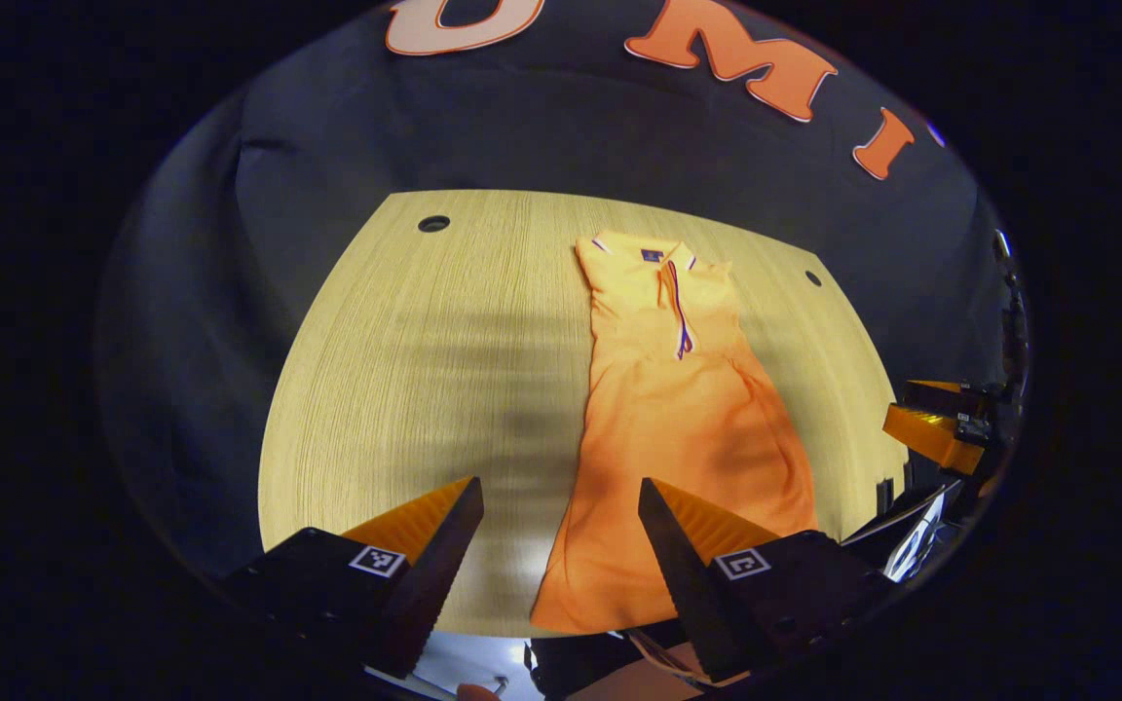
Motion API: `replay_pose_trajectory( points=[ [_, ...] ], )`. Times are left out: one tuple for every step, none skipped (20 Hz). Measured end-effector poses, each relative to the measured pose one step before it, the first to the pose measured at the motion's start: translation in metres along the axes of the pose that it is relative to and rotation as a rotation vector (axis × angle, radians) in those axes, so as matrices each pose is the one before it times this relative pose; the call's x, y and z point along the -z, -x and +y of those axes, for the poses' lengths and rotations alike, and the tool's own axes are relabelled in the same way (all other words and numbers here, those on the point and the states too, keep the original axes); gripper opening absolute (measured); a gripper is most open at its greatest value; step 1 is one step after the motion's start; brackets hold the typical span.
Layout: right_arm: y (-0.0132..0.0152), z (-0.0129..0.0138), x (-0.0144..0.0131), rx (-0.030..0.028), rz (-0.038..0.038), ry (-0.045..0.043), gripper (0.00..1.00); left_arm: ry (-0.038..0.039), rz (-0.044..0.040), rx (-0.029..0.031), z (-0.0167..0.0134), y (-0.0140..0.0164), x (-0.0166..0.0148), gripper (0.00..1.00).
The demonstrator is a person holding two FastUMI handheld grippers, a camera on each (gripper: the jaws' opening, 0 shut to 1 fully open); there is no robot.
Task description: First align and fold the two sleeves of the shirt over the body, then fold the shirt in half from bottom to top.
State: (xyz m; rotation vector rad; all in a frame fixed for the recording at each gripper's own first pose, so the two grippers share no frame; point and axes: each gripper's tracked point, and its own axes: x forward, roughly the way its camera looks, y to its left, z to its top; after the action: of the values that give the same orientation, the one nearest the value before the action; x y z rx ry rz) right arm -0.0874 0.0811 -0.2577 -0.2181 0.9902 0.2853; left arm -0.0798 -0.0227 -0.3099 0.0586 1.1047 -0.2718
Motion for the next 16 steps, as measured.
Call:
replay_pose_trajectory(
  points=[
    [0.00029, -0.0023, 0.01527, 0.01287, 0.03134, 0.00026, 0.99, 0.00634, 0.00983, 0.00852, -0.00235, 0.00119, 0.01093, 0.99],
    [-0.00344, -0.00333, 0.01172, 0.0124, 0.02856, 0.00373, 0.99, 0.01305, 0.01529, 0.00742, -0.00144, 0.00221, 0.0119, 0.99],
    [-0.0018, -0.00108, 0.01471, 0.00933, 0.03058, 0.00052, 0.99, 0.00598, 0.01126, 0.0003, -0.00038, -0.0004, 0.01043, 0.99],
    [-0.00182, 0.00157, 0.01721, 0.00018, 0.02946, -0.00482, 0.99, -0.00437, 0.00517, 0.00098, -0.00043, -0.00263, 0.00852, 0.99],
    [-0.00464, 0.00101, 0.01243, 0.00113, 0.02736, -0.00762, 0.99, -0.01356, 0.01388, -0.00341, -0.00107, -0.00381, 0.01145, 0.99],
    [-0.00473, 0.00065, 0.01158, 0.00509, 0.02976, -0.00561, 0.99, -0.01412, 0.02175, -0.00995, -0.00024, -0.00378, 0.01293, 0.99],
    [-0.00228, 0.00209, 0.01148, -0.00475, 0.03002, -0.00552, 0.99, -0.00773, 0.01547, -0.01174, -0.00033, -0.00442, 0.01042, 0.99],
    [-0.00203, 0.00531, 0.01075, -0.0103, 0.0276, -0.00949, 0.99, -0.0036, 0.01946, 0.0039, -0.00383, -0.00354, 0.01247, 0.99],
    [-0.00396, 0.0038, 0.01034, -0.00957, 0.02593, -0.00326, 0.99, -0.00243, 0.02094, 0.01007, -0.00809, -0.00568, 0.00881, 0.99],
    [-0.00526, 0.00053, 0.01199, -0.00118, 0.02466, 0.00539, 0.99, -0.00263, 0.02109, 0.00341, -0.00566, -0.00511, 0.00977, 0.99],
    [-0.00426, -0.00113, 0.00984, 0.00368, 0.02217, 0.00544, 0.99, 0.00026, 0.02066, -0.00666, -0.00287, -0.00481, 0.00826, 0.99],
    [-0.00524, 0.00034, 0.00775, -0.00015, 0.01815, 0.00181, 0.99, -0.00317, 0.01241, -0.00469, -0.00192, -0.00662, 0.00755, 0.99],
    [-0.00481, -0.00021, 0.0064, -0.00148, 0.01863, -0.00184, 0.99, 0.00029, 0.0113, -0.00852, -0.00176, -0.00653, 0.00612, 0.99],
    [-0.00579, -0.00004, 0.00574, -0.00138, 0.01388, -0.00303, 0.99, 0.00861, 0.01145, -0.00537, -0.00057, -0.00406, 0.00755, 0.99],
    [-0.00398, -0.00137, 0.00354, 0.00334, 0.01262, 0.00277, 1.0, 0.01381, 0.01378, -0.00215, -0.00077, -0.00364, 0.00571, 0.99],
    [-0.00534, -0.0017, 0.00387, 0.0026, 0.01171, 0.00398, 0.99, 0.00493, 0.01679, -0.00312, 0.00045, -0.00306, 0.00676, 0.99]
  ],
)
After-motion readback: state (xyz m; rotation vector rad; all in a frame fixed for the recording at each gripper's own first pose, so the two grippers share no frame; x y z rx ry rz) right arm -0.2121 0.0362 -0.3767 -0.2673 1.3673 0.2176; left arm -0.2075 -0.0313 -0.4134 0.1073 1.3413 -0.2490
